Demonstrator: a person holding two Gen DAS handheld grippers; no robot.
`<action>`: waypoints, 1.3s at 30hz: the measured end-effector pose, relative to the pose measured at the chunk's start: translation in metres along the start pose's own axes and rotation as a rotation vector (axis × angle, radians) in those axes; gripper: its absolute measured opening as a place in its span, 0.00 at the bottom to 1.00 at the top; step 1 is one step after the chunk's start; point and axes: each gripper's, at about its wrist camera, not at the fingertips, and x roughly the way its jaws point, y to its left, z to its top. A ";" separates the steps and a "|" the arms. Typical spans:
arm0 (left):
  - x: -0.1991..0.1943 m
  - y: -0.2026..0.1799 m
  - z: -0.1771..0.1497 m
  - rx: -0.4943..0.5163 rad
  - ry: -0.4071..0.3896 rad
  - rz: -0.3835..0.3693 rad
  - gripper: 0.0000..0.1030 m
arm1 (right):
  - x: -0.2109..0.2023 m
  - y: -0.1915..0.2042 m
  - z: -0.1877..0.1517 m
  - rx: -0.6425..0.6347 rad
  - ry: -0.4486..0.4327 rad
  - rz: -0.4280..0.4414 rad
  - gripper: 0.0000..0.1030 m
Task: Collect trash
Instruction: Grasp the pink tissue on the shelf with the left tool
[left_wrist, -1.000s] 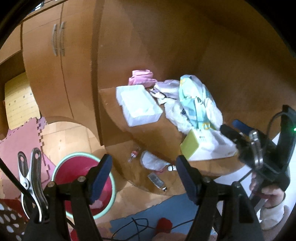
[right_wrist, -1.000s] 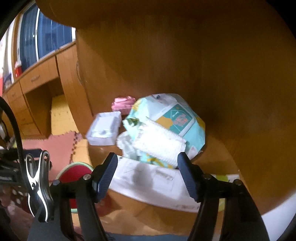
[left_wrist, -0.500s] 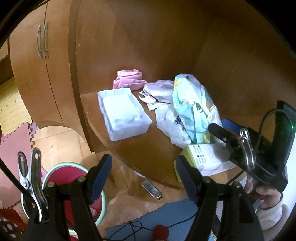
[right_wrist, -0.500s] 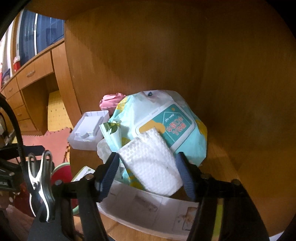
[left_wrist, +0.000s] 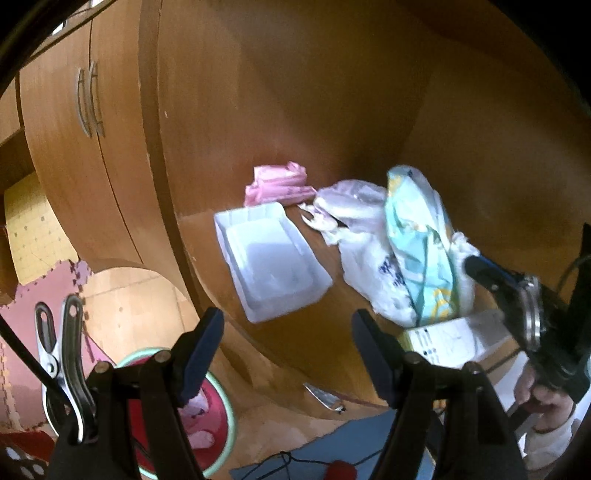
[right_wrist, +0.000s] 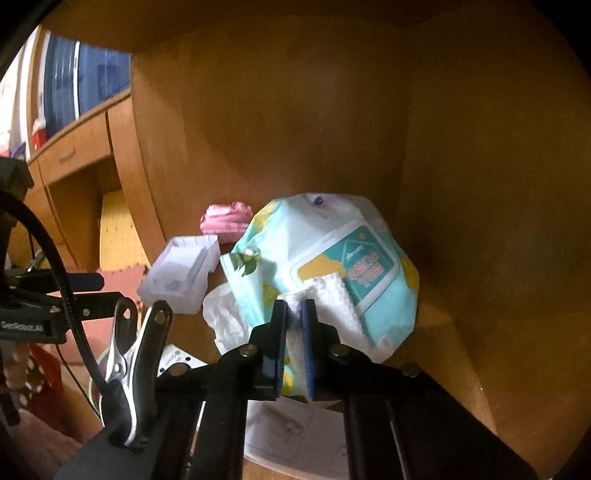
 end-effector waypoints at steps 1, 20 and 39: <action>0.000 0.000 0.004 0.004 -0.006 0.007 0.73 | -0.002 -0.001 0.001 0.010 -0.011 0.003 0.08; 0.065 -0.020 0.073 0.299 -0.029 0.169 0.67 | -0.031 -0.018 -0.002 0.101 -0.094 0.095 0.08; 0.148 -0.031 0.108 0.474 0.056 0.193 0.54 | -0.015 -0.031 -0.008 0.175 -0.095 0.154 0.08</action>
